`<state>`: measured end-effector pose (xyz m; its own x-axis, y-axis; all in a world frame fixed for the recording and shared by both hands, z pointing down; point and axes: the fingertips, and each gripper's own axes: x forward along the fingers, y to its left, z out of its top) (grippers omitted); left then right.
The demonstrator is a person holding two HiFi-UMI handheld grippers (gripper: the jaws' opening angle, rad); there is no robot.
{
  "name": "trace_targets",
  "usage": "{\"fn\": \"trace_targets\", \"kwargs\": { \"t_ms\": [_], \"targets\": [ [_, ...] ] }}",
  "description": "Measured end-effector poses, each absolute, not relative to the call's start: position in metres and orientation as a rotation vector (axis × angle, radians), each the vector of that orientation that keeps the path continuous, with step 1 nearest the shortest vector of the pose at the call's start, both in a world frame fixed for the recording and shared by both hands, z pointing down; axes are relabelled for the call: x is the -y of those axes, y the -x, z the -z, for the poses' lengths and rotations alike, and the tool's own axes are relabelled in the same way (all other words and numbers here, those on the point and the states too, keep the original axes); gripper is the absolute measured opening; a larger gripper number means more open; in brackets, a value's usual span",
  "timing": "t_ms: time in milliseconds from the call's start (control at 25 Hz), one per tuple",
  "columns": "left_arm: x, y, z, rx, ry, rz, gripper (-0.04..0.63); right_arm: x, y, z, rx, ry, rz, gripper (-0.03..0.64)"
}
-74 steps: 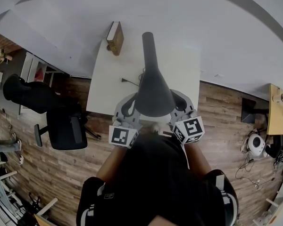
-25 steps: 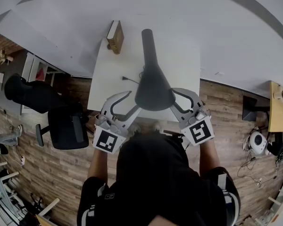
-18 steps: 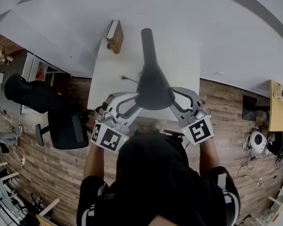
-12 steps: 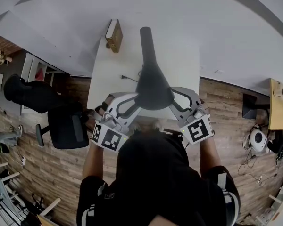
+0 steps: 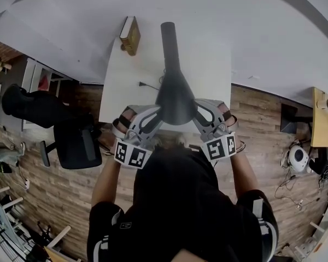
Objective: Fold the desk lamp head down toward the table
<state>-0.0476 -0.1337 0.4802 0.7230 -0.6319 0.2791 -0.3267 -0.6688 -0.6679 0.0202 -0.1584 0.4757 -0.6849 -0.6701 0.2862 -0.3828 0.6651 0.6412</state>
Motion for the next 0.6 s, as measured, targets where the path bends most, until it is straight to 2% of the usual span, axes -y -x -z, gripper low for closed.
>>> {"fn": "trace_targets", "kwargs": {
  "t_ms": [600],
  "targets": [
    [0.148,0.049,-0.533,-0.737,2.061,0.775,0.141,0.172,-0.020,-0.526,2.150,-0.837,1.086,0.149]
  ]
}}
